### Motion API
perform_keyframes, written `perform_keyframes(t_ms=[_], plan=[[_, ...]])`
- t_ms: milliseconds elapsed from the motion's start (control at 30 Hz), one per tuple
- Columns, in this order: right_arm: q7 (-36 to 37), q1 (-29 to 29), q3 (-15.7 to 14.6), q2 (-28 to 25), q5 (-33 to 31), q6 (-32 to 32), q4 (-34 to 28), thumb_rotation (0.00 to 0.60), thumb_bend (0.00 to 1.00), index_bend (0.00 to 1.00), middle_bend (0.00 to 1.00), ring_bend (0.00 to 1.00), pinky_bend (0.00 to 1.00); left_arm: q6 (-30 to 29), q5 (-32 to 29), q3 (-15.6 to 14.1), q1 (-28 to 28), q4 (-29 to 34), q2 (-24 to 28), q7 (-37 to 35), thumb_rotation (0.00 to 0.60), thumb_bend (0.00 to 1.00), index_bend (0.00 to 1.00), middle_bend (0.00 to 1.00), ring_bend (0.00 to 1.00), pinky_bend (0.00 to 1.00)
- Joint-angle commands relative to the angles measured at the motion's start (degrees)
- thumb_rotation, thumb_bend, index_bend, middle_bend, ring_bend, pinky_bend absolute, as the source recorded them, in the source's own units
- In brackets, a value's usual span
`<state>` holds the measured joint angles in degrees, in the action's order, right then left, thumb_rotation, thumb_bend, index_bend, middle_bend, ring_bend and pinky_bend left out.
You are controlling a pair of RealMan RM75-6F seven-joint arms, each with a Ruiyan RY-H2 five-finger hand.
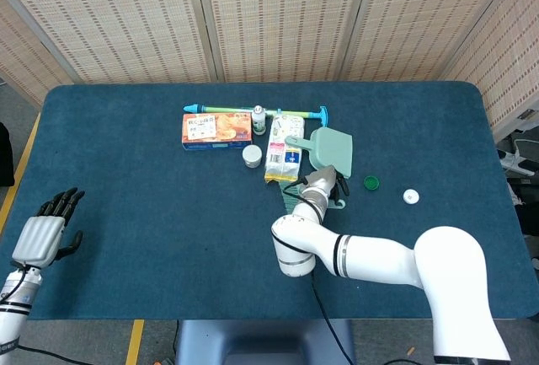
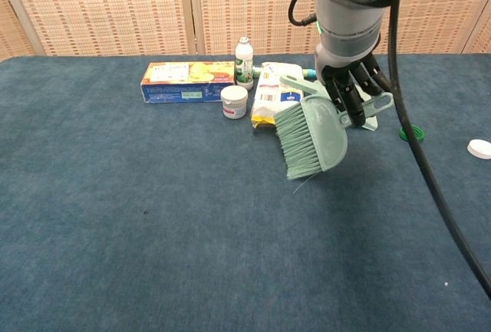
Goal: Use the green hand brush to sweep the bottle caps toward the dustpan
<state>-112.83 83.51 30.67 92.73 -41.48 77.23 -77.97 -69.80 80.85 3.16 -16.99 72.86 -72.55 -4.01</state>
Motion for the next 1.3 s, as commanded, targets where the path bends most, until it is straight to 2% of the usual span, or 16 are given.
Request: perform_keyframes(t_ms=[33,500,767,900,1133,1300], plan=[[-1.29,-0.99,0.02,0.95,1.31,0.15,1.1,0.6,0.4,1.0,0.89,0.61,0.52,0.1,-0.1,0.05,-0.06,-0.01,-0.05,0.14,0.6,0.46,0.0,0.0,0.05,0.17],[-6.32,-4.51,0.03,3.56,5.95,2.48,7.17,0.6,0.4,1.0,0.89,0.61,0.52,0.48,-0.38,0.07,-0.21,0.02,-0.22,0.73,0.6,0.47,0.0,0.0,0.05,0.17],[-7.86,-7.64,1.7,2.59,7.52,3.57,8.13,0.6,0.4,1.0,0.89,0.61,0.52,0.84,-0.58,0.0,-0.29,-0.26,-0.42,0.93,0.6,0.46,0.0,0.0,0.05,0.17],[-8.17,-9.98,3.6,-0.19,7.7,2.92,4.28,0.6,0.4,1.0,0.89,0.61,0.52,0.63,-0.62,0.11,-0.22,-0.14,-0.19,0.81,0.6,0.46,0.0,0.0,0.05,0.17],[-6.09,-16.62,8.52,-10.48,5.13,2.6,-10.07,0.6,0.4,1.0,0.89,0.61,0.52,0.7,-1.1,0.42,-0.23,-0.36,-0.23,0.76,0.6,0.47,0.0,0.0,0.05,0.17],[-2.9,-18.59,11.29,-12.19,4.16,-3.01,-11.59,0.6,0.4,1.0,0.89,0.61,0.52,1.16,-0.85,0.2,-0.56,-0.65,-0.83,1.41,0.6,0.46,0.0,0.0,0.05,0.17]])
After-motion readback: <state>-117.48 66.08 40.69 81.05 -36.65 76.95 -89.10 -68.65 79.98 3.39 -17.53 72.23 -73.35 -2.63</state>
